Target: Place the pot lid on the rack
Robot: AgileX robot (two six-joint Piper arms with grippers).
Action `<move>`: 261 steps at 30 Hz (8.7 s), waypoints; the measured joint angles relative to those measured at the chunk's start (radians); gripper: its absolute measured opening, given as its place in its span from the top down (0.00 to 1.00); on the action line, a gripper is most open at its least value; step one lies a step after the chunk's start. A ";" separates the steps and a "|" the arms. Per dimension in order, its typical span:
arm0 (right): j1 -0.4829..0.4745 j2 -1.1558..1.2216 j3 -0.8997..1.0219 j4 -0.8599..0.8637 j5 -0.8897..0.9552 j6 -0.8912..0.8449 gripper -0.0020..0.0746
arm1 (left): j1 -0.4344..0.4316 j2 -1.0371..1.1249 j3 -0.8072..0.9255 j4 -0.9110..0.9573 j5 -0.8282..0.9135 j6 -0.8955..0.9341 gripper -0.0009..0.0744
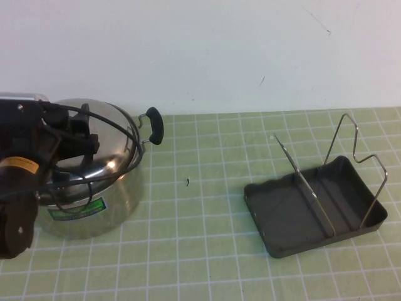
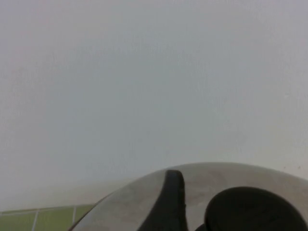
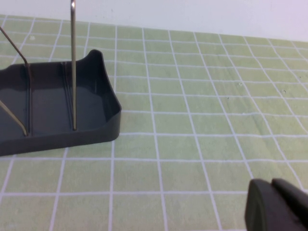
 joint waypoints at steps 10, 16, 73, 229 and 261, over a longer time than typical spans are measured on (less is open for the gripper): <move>0.000 0.000 0.000 0.002 0.000 0.000 0.98 | 0.000 0.100 -0.015 -0.078 -0.094 -0.013 0.22; 0.000 0.000 0.000 0.002 0.000 0.000 0.98 | -0.002 0.107 -0.015 -0.088 -0.121 -0.020 0.57; 0.087 1.272 -0.743 1.788 0.803 -1.140 0.30 | -0.002 -0.468 -0.008 1.273 -0.307 -1.246 0.57; 0.323 0.250 -0.333 0.031 0.060 -0.061 0.98 | 0.000 -1.536 0.577 1.948 -0.012 -1.853 0.99; 0.127 0.002 0.008 -0.063 -0.032 0.013 0.98 | 0.000 -1.536 0.577 1.959 -0.049 -1.861 0.99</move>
